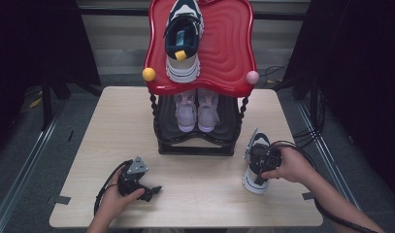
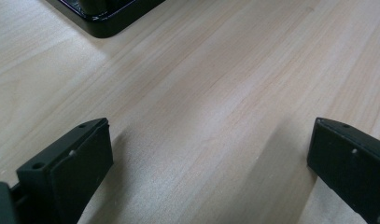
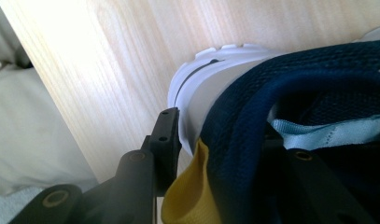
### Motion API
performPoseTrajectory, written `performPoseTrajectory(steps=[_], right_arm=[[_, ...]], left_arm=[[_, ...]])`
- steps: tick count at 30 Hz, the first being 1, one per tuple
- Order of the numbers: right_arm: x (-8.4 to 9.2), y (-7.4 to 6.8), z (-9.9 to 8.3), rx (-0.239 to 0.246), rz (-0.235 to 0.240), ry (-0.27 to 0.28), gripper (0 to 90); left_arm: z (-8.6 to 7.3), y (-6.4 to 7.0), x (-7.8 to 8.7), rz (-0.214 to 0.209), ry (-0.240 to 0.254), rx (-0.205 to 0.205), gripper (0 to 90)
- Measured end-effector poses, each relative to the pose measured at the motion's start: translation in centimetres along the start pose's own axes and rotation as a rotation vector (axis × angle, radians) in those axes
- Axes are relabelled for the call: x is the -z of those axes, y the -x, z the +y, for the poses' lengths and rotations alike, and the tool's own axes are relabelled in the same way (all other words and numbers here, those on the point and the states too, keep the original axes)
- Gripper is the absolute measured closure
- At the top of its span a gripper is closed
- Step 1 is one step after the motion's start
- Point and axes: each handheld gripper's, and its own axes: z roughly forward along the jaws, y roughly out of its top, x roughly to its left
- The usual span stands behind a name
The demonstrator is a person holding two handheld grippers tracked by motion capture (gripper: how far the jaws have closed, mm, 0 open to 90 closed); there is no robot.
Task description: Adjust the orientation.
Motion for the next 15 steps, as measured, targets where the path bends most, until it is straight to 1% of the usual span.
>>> performPoseTrajectory(steps=[1,2,3,4,5,7,8,11,12,13,14,15], right_arm=[[0.04,0.12,0.01,0.025,-0.003,-0.002,60.2],[0.11,-0.06,0.08,0.021,0.002,-0.010,60.2],[0.06,0.02,0.06,0.036,0.002,-0.011,60.6],[0.06,-0.03,0.10,0.034,0.000,-0.017,61.3],[0.07,-0.09,0.16,0.034,0.009,-0.021,61.9],[0.03,-0.06,0.25,0.053,0.004,-0.027,63.9],[-0.06,0.08,0.26,0.066,0.001,-0.020,64.7],[-0.14,-0.01,0.30,0.060,-0.002,-0.028,66.9],[-0.14,-0.08,0.32,0.051,0.001,-0.027,67.0],[-0.22,0.12,0.27,0.077,-0.003,-0.026,66.8],[-0.30,0.05,0.28,0.067,0.000,-0.025,66.5],[-0.35,0.06,0.29,0.068,0.004,-0.034,66.5]], left_arm=[[0.00,0.01,-0.01,-0.001,0.000,0.001,0.0],[0.00,0.00,0.00,0.000,0.000,0.000,0.0],[0.00,0.01,-0.01,-0.003,0.000,0.002,0.0],[0.00,0.00,-0.01,-0.003,0.000,0.001,0.0],[0.00,0.00,-0.01,-0.003,0.000,0.001,0.0],[0.00,0.00,-0.01,-0.003,0.000,0.001,0.0],[0.00,0.00,-0.01,-0.003,0.000,0.001,0.0],[0.00,0.00,-0.01,-0.003,0.000,0.001,0.0],[0.00,0.00,-0.01,-0.003,0.000,0.001,0.0],[-0.01,0.00,-0.01,-0.003,0.000,0.001,0.0],[0.00,0.00,-0.01,-0.003,0.000,0.001,0.0],[0.00,0.00,-0.01,-0.003,0.000,0.001,0.0]])
